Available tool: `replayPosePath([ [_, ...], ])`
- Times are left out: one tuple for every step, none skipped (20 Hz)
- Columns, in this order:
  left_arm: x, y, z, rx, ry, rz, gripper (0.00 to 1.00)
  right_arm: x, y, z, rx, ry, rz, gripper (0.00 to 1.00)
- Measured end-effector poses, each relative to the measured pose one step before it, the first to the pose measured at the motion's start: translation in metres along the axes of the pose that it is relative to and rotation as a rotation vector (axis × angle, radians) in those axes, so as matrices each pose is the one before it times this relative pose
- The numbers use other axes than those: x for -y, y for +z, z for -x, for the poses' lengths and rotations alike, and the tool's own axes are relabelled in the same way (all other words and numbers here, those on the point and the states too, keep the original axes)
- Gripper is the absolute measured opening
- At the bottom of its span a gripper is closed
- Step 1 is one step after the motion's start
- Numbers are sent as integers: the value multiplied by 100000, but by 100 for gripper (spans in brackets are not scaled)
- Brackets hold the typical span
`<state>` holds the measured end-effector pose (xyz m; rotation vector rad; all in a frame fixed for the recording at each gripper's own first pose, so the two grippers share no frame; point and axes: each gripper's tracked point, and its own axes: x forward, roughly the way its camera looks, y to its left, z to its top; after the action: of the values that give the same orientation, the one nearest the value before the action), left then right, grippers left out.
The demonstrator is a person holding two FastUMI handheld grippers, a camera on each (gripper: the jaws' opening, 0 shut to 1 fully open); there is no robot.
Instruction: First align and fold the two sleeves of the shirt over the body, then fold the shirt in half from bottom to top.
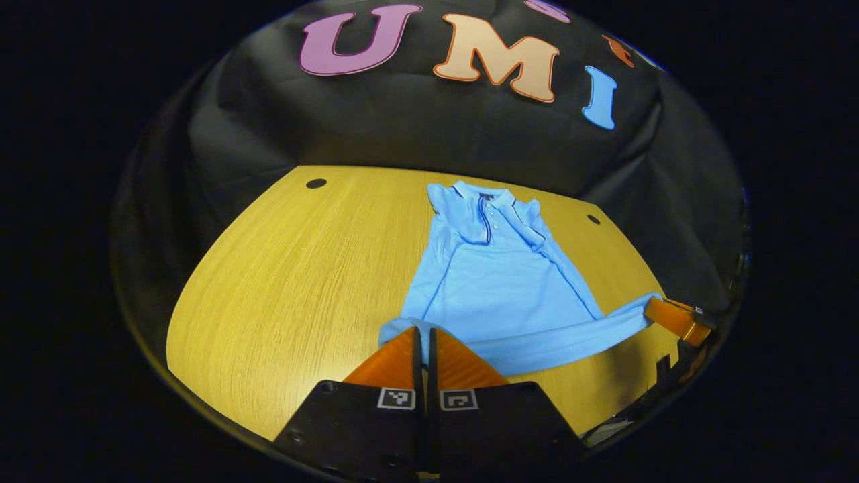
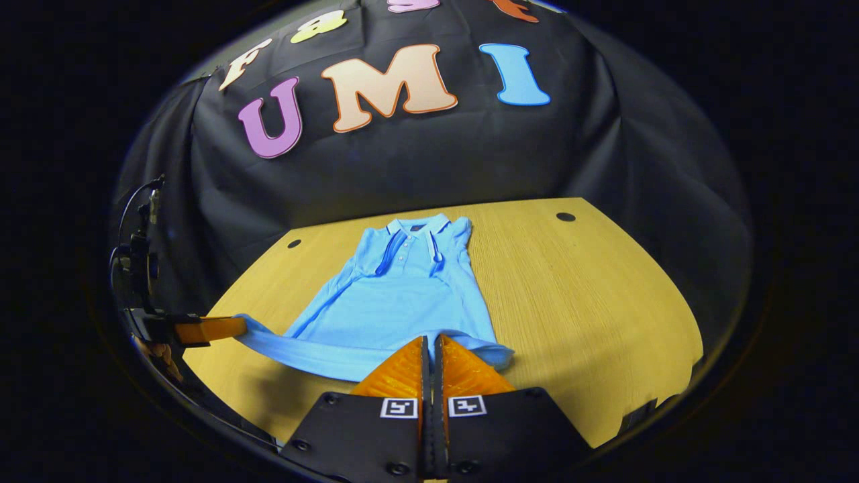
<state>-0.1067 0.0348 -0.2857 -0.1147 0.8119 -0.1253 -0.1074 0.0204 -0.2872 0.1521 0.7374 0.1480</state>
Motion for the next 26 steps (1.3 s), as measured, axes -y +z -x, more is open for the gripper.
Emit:
replayPosePath([
  [-15,899,-400,541,-186,-513,0,7,741,-731,640,-513,-101,2],
  [-149,961,-606,632,-8,-759,0,41,715,-856,415,-383,-127,3],
  [25,927,-648,645,-328,-521,0,-2,688,-725,517,-245,-446,2],
  [102,880,-609,208,-681,-228,0,2,686,-702,489,-352,-507,2],
  [39,854,-486,697,-448,-118,0,133,677,-714,412,-684,-273,2],
  [14,751,-794,192,-407,-351,0,87,570,-850,369,-421,-361,2],
  [-28,772,-689,443,-241,-410,0,63,639,-773,569,-451,-485,0],
  [-25,850,-772,433,-168,-406,0,117,674,-828,462,-452,-105,2],
  [-3,775,-834,343,-421,-452,0,84,726,-886,782,-538,53,3],
  [-12,882,-814,415,-264,-428,0,89,720,-901,422,-462,52,3],
  [-27,695,-1020,484,-126,-410,0,-28,711,-1030,564,-370,71,3],
  [-8,822,-1005,445,-184,-397,0,39,685,-1094,752,-511,88,2],
  [-131,777,-913,545,-97,-182,0,-37,682,-1082,545,-527,144,3],
  [-68,821,-922,144,-286,-69,0,16,621,-1022,807,-595,138,2],
  [-61,813,-989,492,-237,14,0,-26,720,-1052,737,-440,85,2],
  [-145,827,-1005,791,71,-6,0,-14,450,-1174,856,-482,80,2],
  [-226,795,-1146,463,135,201,0,-77,603,-1315,553,-471,-19,2],
  [-57,747,-1064,370,-407,459,0,-337,712,-1092,538,-600,-88,2],
  [-81,915,-1181,874,-382,459,0,30,432,-1266,630,-657,-231,2],
  [-115,592,-1254,156,-282,-92,0,120,205,-1317,149,-799,-417,2],
  [-256,455,-1407,309,-71,-381,0,61,117,-1289,-105,-700,-819,2],
  [-218,426,-1292,63,-81,-482,0,96,22,-1283,-179,-1020,-1260,2],
  [-111,324,-1183,-19,-526,-569,0,116,-155,-1266,-423,-1075,-1440,2],
  [-180,285,-1229,-137,-157,-493,0,99,-200,-1239,-312,-1190,-1166,2],
  [-61,44,-1293,-463,-349,-129,0,196,-169,-1175,-383,-1594,-891,0],
  [-28,3,-1137,-217,-499,707,0,212,-228,-1183,-293,-1608,-696,2],
])
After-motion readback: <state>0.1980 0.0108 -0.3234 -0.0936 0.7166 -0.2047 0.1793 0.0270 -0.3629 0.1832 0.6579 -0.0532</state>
